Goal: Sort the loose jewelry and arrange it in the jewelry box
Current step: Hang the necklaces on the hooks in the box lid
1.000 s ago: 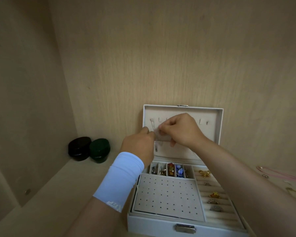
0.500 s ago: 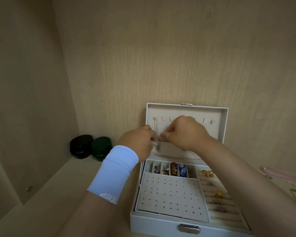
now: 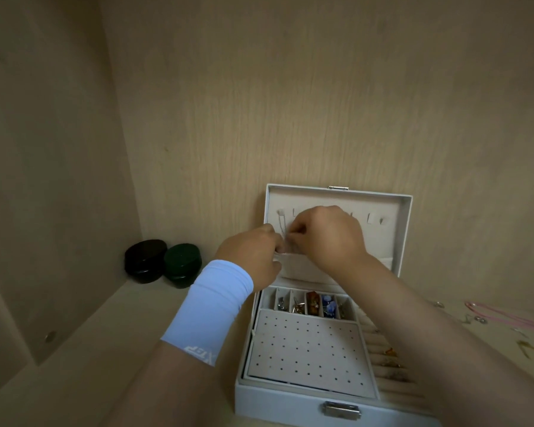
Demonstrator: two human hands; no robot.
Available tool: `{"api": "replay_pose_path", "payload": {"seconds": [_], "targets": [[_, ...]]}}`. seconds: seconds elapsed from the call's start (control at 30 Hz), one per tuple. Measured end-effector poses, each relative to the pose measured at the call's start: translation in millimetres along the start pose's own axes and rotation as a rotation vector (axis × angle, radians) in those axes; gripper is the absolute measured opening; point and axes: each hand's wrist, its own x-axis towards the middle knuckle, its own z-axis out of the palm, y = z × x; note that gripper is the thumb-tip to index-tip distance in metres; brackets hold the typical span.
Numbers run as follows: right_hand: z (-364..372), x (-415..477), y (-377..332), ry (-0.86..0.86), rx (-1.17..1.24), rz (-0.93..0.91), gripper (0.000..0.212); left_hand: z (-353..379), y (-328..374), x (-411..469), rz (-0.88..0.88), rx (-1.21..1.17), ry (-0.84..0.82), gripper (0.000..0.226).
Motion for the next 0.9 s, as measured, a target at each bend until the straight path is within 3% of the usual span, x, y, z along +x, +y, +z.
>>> {"api": "replay_pose_path", "payload": {"seconds": [0.1,0.17,0.27,0.5,0.67,0.77,0.9], "targets": [[7.6,-0.7,-4.8,0.023,-0.073,-0.051,0.010,-0.8,0.0,-1.4,-0.001,-0.006,-0.009,0.026],[8.9,1.2,-0.7,-0.048,-0.065,-0.050,0.011,-3.0,-0.7,-2.1,-0.002,-0.013,-0.015,0.025],[4.1,1.7,9.2,-0.255,0.169,-0.042,0.013,-6.4,0.4,-3.1,-0.003,-0.004,-0.022,0.029],[-37.1,-25.4,30.5,-0.213,0.413,-0.029,0.019,-7.8,12.7,-20.5,-0.026,-0.095,0.075,0.043],[-59.4,-66.8,45.2,-0.205,0.299,-0.022,0.019,-12.2,27.0,-51.6,-0.089,-0.215,0.071,0.065],[-69.4,-100.3,58.2,-0.213,0.216,0.031,0.021,-5.4,38.4,-81.4,-0.220,-0.375,0.001,0.070],[-64.2,-141.1,71.7,-0.299,0.203,0.125,0.051,9.2,49.9,-105.1,-0.361,-0.519,-0.103,0.074]]}}
